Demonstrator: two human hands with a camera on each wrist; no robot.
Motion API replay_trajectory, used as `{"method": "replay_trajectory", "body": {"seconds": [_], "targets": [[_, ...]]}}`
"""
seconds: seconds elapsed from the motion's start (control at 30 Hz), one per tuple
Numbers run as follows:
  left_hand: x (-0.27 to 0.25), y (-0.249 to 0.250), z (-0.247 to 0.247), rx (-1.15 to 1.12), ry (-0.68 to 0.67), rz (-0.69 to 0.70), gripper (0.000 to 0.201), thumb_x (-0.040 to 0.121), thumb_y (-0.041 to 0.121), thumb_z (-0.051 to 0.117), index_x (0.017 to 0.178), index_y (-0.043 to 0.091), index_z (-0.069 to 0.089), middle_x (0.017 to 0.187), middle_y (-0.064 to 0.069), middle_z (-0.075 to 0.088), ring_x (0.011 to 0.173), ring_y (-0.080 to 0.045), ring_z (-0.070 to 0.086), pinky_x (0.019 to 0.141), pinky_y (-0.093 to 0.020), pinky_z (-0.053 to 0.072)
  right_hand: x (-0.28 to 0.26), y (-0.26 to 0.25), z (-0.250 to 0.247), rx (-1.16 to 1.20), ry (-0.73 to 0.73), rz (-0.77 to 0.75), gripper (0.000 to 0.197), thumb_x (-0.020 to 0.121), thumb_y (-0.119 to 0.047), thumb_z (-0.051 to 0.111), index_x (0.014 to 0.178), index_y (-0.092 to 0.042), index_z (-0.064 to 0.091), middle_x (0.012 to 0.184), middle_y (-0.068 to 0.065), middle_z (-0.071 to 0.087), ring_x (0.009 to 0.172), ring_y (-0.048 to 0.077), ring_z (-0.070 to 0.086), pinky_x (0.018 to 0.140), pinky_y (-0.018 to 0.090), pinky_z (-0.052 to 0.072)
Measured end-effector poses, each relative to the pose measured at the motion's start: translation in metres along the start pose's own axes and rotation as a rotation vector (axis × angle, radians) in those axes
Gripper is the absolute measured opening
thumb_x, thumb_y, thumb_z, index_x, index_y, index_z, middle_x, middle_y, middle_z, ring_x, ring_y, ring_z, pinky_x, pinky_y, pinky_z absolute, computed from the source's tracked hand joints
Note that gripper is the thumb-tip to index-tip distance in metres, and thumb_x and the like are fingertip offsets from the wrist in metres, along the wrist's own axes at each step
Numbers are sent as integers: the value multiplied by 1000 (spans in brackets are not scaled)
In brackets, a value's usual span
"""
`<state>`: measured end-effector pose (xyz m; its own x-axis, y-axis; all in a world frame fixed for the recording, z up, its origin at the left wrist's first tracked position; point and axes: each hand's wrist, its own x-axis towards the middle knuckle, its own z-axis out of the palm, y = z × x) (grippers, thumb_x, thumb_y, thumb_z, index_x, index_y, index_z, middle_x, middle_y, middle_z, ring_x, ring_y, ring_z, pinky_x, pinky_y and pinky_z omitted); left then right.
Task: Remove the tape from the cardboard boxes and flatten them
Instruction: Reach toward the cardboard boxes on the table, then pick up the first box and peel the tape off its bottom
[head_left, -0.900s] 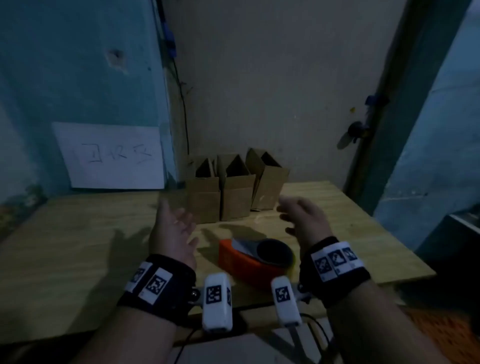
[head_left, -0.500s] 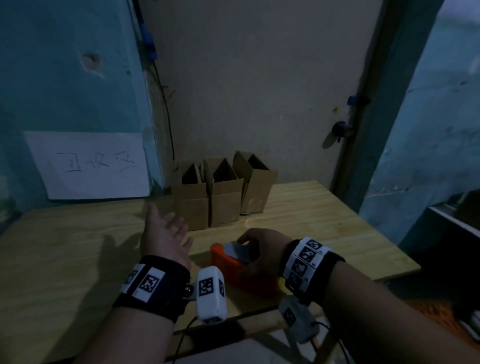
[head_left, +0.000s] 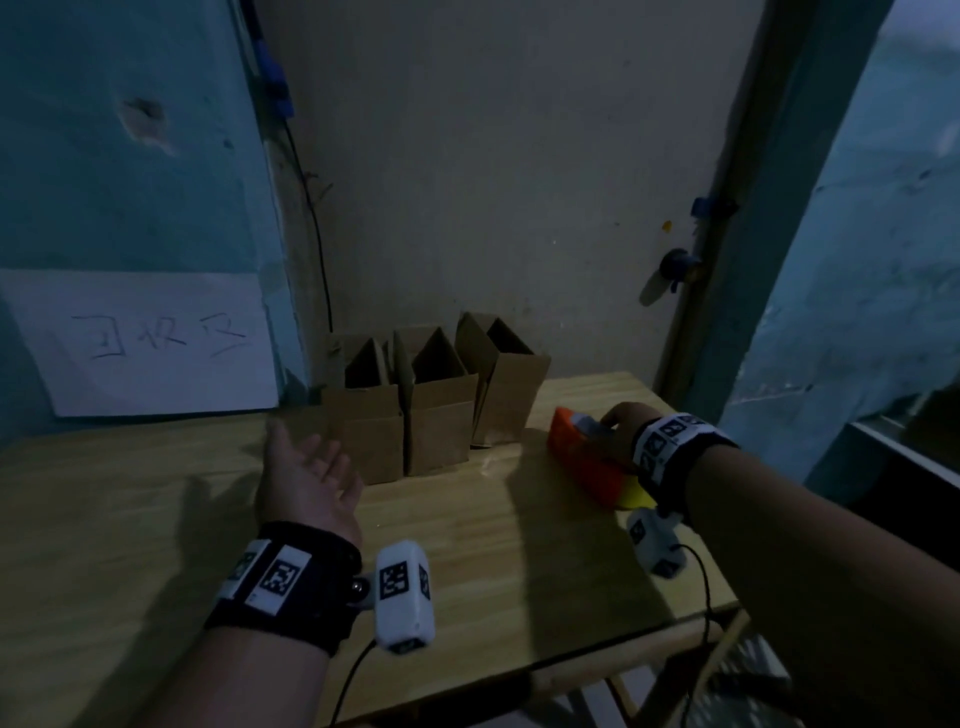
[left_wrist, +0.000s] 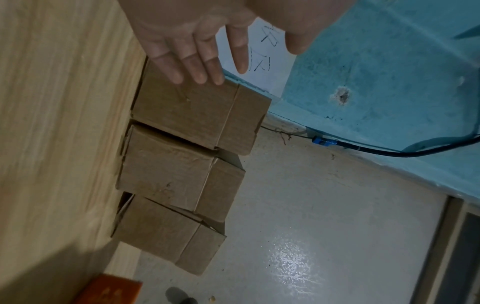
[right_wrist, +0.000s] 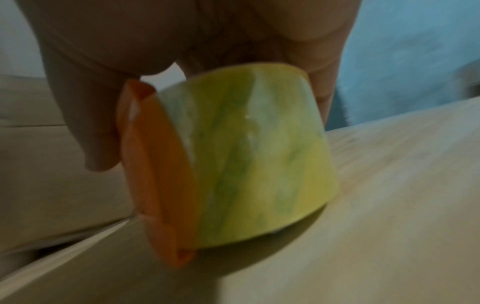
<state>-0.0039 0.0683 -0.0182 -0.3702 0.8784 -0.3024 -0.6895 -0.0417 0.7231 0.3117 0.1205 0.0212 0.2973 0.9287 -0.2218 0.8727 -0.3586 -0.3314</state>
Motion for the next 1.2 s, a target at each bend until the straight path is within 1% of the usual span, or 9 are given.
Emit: {"method": "replay_trajectory", "body": {"seconds": [0.2, 0.4, 0.47, 0.57, 0.63, 0.73, 0.83, 0.97, 1.2], "targets": [[14, 7, -2, 9, 55, 24, 58, 98, 64, 51, 133, 18, 57, 127, -3, 62, 121, -21, 56, 96, -38, 42, 35, 28, -13, 104, 31, 128, 73, 90, -68, 52, 126, -5, 60, 115, 18, 65, 98, 35, 63, 87, 42, 53], [30, 17, -5, -18, 71, 50, 59, 96, 61, 55, 133, 16, 62, 96, 3, 55, 81, -14, 49, 82, -31, 41, 16, -5, -29, 245, 206, 55, 86, 76, -71, 68, 144, -23, 45, 144, 16, 50, 119, 38, 57, 85, 45, 54], [34, 20, -3, -1, 85, 65, 52, 95, 58, 58, 126, 17, 64, 98, 3, 57, 84, -14, 52, 86, -32, 41, 0, -27, -34, 446, 315, -64, 75, 78, -68, 68, 137, -25, 50, 138, 11, 55, 113, 31, 60, 88, 48, 54], [37, 31, 1, 12, 103, 68, 44, 94, 55, 62, 117, 17, 66, 101, 2, 61, 98, -18, 56, 94, -35, 43, -27, -62, -26, 844, 364, -211, 48, 85, -61, 66, 114, -24, 61, 107, -4, 64, 88, 15, 61, 71, 37, 52], [41, 39, 2, 12, 68, 38, 59, 94, 56, 62, 133, 12, 61, 120, -3, 65, 119, -22, 57, 103, -37, 42, -38, -83, -9, 1152, 279, -250, 41, 82, -58, 70, 99, -21, 67, 92, -1, 68, 85, 20, 65, 71, 39, 55], [44, 49, -2, -66, -65, -108, 91, 94, 63, 57, 163, 10, 30, 167, -13, 33, 153, -29, 32, 126, -42, 22, -36, -107, 27, 1558, -19, -257, 40, 76, -55, 73, 82, -16, 66, 67, 1, 62, 66, 22, 59, 65, 35, 50], [55, 57, -12, -159, -104, -166, 95, 93, 64, 59, 164, 10, 27, 170, -15, 27, 155, -32, 29, 126, -42, 20, -41, -134, 58, 1789, -280, -196, 37, 95, -46, 59, 76, -14, 58, 64, 3, 49, 59, 20, 48, 62, 31, 42], [67, 53, -26, -197, -112, -124, 89, 96, 60, 58, 161, 4, 31, 168, -19, 30, 154, -33, 31, 128, -44, 19, -50, -154, 93, 1872, -292, -224, 42, 97, -48, 54, 89, -9, 66, 71, 10, 64, 67, 25, 64, 70, 38, 53], [91, 50, -41, -257, -184, -115, 88, 94, 62, 58, 157, 4, 39, 152, -14, 49, 141, -33, 46, 123, -45, 28, -50, -173, 113, 1876, -347, -276, 64, 80, -60, 51, 101, -3, 69, 84, 16, 72, 85, 32, 67, 83, 46, 51]]}}
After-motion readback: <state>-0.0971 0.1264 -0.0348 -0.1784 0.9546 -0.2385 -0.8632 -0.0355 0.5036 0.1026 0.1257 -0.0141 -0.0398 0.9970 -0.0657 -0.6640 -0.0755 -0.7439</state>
